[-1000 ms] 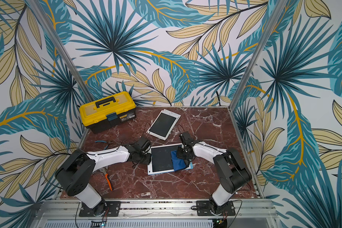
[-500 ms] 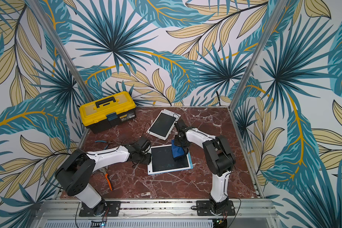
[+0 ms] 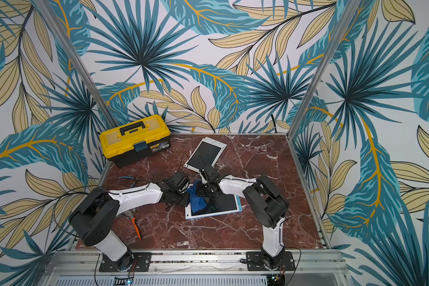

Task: Wipe the drawing tablet
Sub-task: Wipe the dirt from the drawing tablet, then place the cleaning item at the center of the board.

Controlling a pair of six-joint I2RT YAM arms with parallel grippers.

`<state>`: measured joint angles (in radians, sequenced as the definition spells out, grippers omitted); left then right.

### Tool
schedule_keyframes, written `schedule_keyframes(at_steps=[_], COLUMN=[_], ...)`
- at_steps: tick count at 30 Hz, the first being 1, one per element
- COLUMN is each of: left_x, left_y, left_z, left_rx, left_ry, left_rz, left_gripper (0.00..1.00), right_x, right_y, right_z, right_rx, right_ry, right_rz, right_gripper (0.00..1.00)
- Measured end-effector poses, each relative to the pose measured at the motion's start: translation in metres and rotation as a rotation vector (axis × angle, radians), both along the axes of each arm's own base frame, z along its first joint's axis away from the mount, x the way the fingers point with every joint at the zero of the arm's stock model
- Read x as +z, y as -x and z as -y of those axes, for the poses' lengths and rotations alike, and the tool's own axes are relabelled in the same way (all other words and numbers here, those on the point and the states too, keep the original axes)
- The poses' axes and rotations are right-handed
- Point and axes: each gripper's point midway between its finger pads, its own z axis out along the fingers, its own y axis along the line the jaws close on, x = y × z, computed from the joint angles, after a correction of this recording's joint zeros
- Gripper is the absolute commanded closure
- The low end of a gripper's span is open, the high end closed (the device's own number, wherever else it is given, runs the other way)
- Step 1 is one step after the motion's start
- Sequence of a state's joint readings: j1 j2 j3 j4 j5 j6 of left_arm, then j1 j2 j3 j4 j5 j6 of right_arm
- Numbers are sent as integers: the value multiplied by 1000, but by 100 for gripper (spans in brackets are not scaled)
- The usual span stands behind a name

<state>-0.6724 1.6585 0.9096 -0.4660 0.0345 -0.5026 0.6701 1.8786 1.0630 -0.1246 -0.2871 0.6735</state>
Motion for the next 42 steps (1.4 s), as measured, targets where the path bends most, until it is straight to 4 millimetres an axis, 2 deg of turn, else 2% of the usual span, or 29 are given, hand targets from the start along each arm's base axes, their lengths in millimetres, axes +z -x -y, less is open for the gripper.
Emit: schedule_keyframes(at_steps=[5,9,20,24,28,32,34,35,36,39,42], left_x=[1,1,1,2,2,3,3,4,5,9,15], left_y=[1,1,6,9,10,12,15,15,16,16,11], left_z=[2,2,3,3,4,4,3,2,2,0,-4], left_rx=[-5,-5,-12,-16,-18,-21,-19,-18,-18,-10,9], left_ry=[13,13,30,37,40,44,47,49,55,74,95], left_rz=[-6,-7,-13,-21,-24,-35,-49,-54,-59,-63,-59], left_gripper=[50,50,50,50,50,50,48,48,48,47,46], right_x=[-2,-1,9,21,48,80,99,105,110,117,118], right_y=[37,53,88,116,135,145,143,142,140,135,126], right_z=[26,52,167,200,228,247,252,253,255,259,255], right_rx=[-50,-115,-459,-530,-591,-597,-604,-605,-607,-603,-559], right_ry=[-9,48,346,391,390,395,398,403,412,455,493], right_rz=[-32,-42,-84,-80,-16,57,96,111,126,147,158], right_gripper=[82,82,81,80,60,19,15,4,1,0,1])
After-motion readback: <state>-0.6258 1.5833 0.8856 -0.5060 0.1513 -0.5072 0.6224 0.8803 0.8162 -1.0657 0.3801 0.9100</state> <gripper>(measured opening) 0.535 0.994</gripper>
